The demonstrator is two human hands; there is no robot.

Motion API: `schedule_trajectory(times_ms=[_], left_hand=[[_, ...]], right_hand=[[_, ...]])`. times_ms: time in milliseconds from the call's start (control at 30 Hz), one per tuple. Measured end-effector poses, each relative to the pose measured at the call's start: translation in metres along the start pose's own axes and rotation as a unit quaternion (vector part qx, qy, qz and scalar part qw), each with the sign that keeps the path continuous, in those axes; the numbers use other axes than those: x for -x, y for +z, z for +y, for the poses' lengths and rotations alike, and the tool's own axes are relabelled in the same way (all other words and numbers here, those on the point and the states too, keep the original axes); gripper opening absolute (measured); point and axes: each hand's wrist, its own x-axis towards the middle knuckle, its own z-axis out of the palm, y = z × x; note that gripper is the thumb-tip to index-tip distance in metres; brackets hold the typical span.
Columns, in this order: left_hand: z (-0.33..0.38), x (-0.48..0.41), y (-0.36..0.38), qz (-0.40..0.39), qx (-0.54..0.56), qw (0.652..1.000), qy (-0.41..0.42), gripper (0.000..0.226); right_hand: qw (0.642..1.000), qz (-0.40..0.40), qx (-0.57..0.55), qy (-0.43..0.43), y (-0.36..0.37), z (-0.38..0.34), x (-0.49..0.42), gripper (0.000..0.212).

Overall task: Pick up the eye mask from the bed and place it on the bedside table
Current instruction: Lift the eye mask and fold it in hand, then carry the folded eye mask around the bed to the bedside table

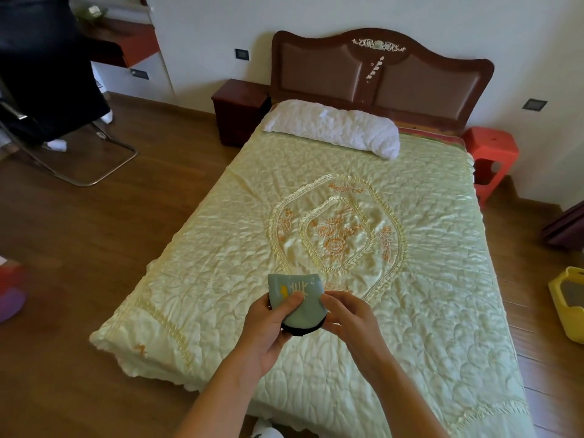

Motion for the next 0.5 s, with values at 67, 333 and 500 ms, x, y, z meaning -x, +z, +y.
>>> schedule_trajectory(times_ms=[67, 333, 500], left_hand=[[-0.002, 0.0, -0.009, 0.009, 0.0, 1.0, 0.011, 0.032], [-0.013, 0.024, -0.049, 0.103, 0.042, 0.992, 0.06, 0.043], [-0.026, 0.059, -0.067, 0.2, 0.116, 0.967, 0.102, 0.042]], right_hand=[[1.0, -0.009, 0.002, 0.001, 0.008, 0.003, 0.001, 0.022], [0.992, -0.114, 0.043, 0.014, 0.045, 0.014, -0.002, 0.021], [0.972, -0.217, 0.086, 0.022, 0.068, 0.018, 0.001, 0.021]])
